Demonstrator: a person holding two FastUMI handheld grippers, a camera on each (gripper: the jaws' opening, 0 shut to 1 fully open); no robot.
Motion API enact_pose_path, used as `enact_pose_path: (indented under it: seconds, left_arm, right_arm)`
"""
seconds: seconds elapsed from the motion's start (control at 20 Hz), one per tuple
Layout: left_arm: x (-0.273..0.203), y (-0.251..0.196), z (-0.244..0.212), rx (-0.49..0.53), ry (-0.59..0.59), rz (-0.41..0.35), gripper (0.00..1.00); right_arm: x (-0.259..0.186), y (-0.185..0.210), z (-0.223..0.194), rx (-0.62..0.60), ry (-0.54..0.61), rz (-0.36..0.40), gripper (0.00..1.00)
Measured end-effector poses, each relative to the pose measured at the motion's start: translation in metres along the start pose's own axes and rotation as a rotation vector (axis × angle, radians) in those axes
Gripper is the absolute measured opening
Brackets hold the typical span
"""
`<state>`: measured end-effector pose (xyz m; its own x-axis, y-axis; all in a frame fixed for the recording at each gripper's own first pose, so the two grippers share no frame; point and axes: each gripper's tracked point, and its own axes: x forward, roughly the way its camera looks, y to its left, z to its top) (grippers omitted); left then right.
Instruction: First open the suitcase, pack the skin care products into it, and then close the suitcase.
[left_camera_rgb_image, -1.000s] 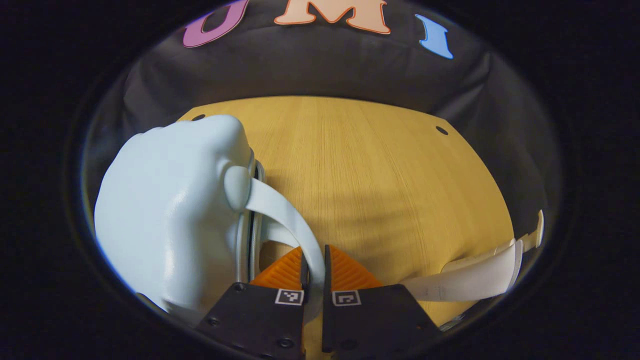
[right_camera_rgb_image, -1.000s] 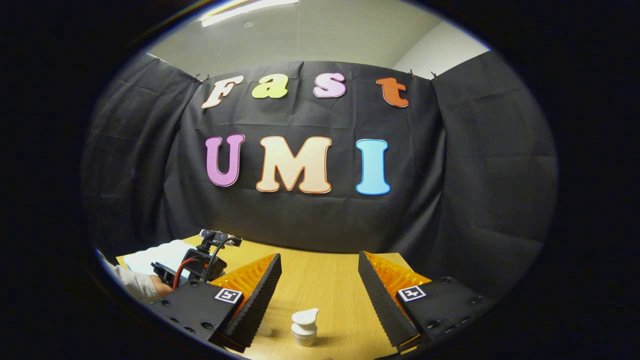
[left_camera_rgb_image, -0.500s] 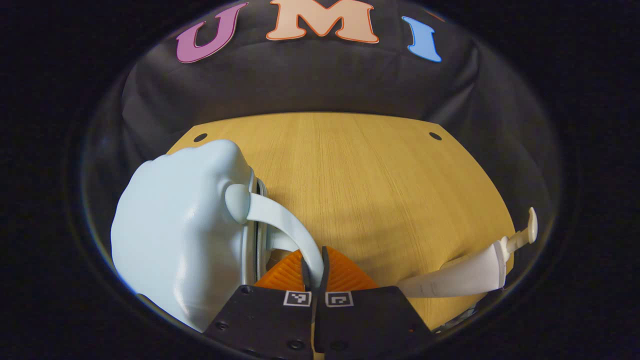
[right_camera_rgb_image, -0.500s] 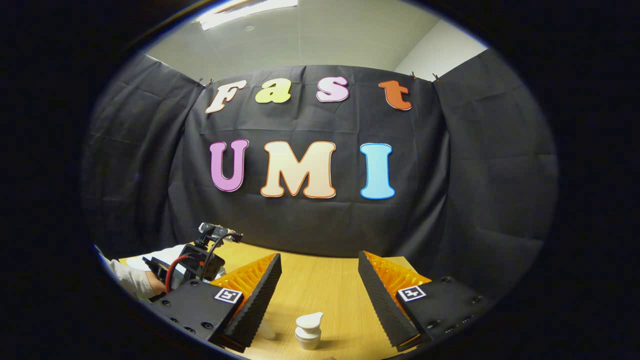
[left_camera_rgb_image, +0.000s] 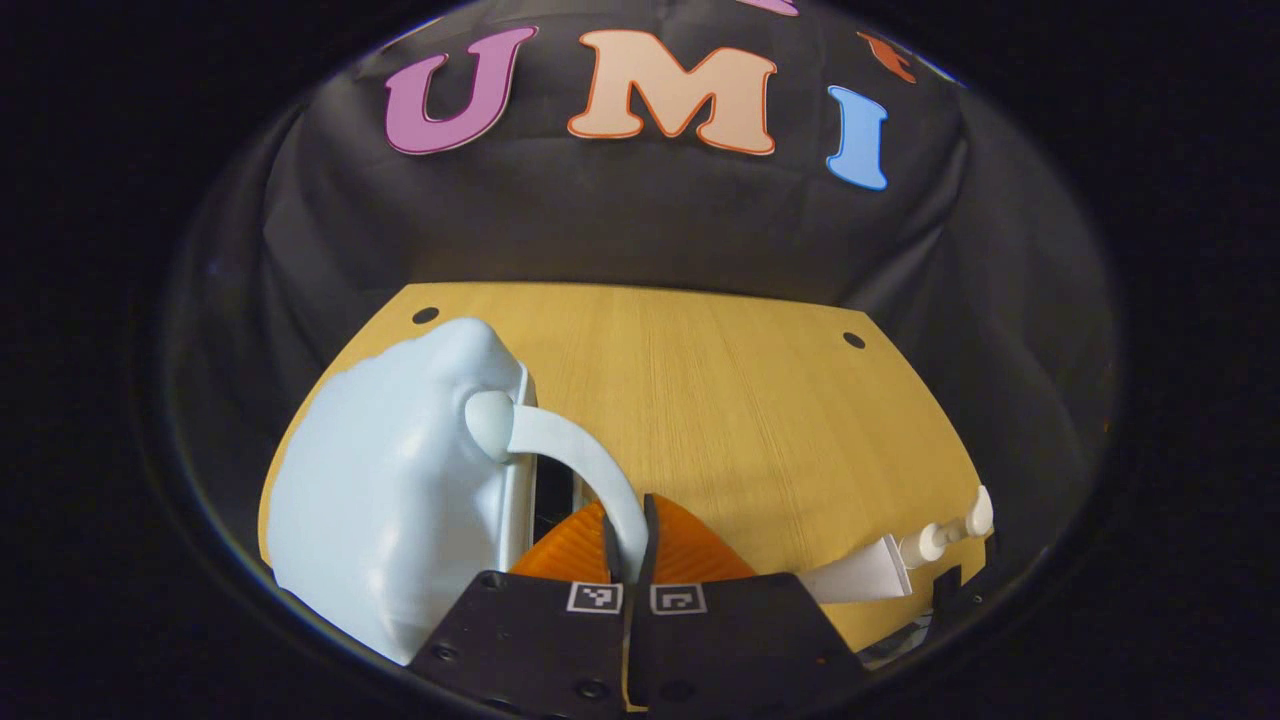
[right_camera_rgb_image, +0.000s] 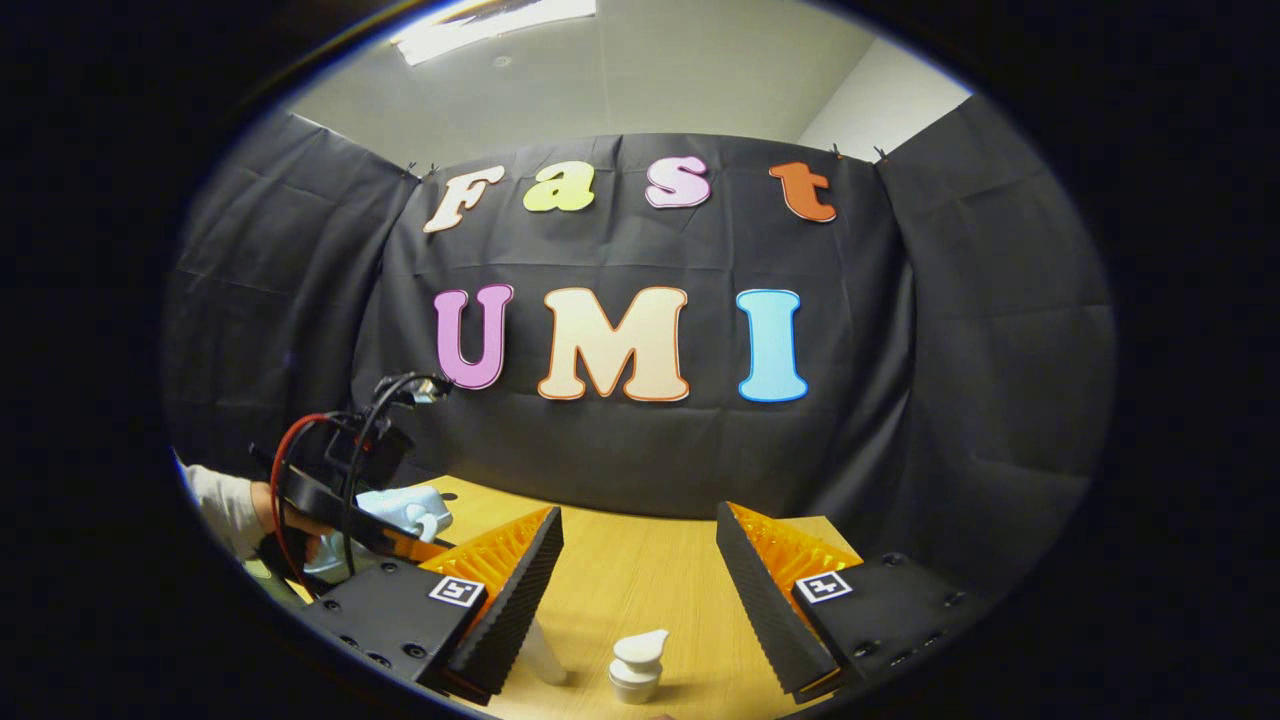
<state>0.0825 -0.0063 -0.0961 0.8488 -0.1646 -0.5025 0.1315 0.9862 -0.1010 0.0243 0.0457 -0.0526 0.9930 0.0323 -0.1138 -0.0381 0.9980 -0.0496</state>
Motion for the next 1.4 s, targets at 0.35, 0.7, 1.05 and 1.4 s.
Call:
enact_pose_path:
  seconds: [0.35,0.7,1.05,1.4]
  left_arm:
    - [-0.047,0.045,0.049,-0.032,-0.082,-0.016,0.0]
    - [-0.077,0.106,0.082,-0.076,-0.134,-0.023,0.0]
    - [-0.099,0.174,0.094,-0.09,-0.126,-0.091,0.0]
    - [-0.106,0.286,0.096,-0.052,-0.119,0.041,0.0]
  right_arm:
    - [0.014,0.033,0.007,0.001,-0.015,0.047,0.96]
    - [0.031,0.077,0.018,-0.023,-0.035,0.073,0.96]
    - [0.049,0.139,0.021,-0.035,-0.04,0.113,0.96]
    - [0.063,0.19,0.017,-0.041,-0.023,0.14,0.96]
